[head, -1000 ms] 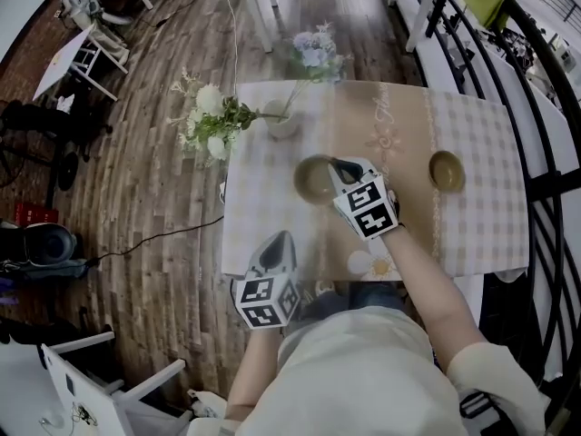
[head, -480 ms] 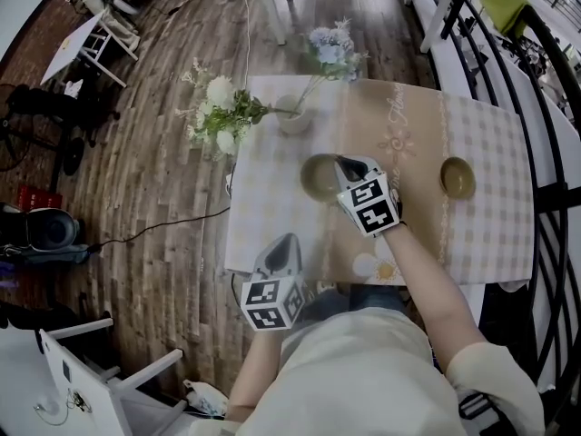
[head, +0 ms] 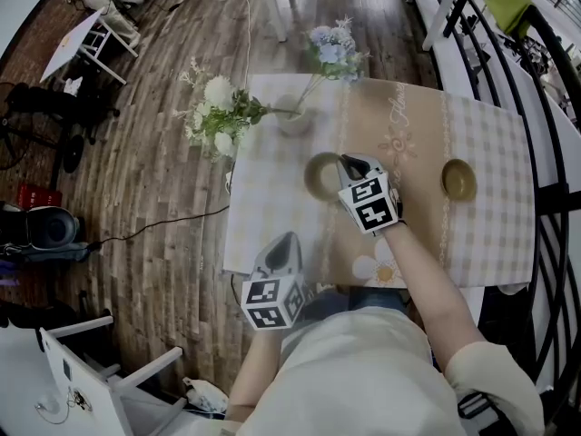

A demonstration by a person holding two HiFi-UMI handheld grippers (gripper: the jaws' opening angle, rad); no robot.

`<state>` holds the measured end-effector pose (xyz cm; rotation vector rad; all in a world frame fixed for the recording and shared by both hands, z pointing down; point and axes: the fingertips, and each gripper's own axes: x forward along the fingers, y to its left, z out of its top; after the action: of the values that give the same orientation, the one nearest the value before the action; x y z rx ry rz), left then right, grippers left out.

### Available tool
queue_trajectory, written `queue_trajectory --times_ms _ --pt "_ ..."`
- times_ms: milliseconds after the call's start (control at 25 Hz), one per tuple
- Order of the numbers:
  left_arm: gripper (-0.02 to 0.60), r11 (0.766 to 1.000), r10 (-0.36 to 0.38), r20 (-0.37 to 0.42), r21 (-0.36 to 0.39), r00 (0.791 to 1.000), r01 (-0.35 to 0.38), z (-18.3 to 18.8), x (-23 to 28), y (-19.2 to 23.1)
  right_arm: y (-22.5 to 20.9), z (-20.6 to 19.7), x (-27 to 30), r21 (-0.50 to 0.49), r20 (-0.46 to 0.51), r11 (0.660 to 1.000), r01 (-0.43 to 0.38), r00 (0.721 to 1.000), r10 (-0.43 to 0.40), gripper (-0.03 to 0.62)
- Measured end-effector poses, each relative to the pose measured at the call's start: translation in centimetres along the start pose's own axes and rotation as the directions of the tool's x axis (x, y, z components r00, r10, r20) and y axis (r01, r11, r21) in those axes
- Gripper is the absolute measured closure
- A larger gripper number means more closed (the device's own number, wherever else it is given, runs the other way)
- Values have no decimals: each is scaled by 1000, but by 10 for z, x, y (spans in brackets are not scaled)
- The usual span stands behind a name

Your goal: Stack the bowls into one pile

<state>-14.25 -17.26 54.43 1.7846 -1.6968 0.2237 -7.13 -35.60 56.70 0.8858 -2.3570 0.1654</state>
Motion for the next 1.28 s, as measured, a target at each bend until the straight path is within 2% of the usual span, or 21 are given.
queue_trajectory --times_ms 120,680,1000,1280 --pt "577 1000 -2 1 3 1000 2 2 2 -1 -2 -4 1 3 -10 1000 3 1000 -3 557" --pt "577 999 -38 17 25 999 37 10 -3 -4 0 -7 -17 15 -2 999 39 999 -39 546" --pt "577 992 -106 17 65 994 104 13 -8 -18 3 -11 -50 36 17 995 97 995 -98 547" --pt "577 977 -182 3 113 983 180 14 -13 -39 -5 -19 -88 69 32 984 167 985 -169 546"
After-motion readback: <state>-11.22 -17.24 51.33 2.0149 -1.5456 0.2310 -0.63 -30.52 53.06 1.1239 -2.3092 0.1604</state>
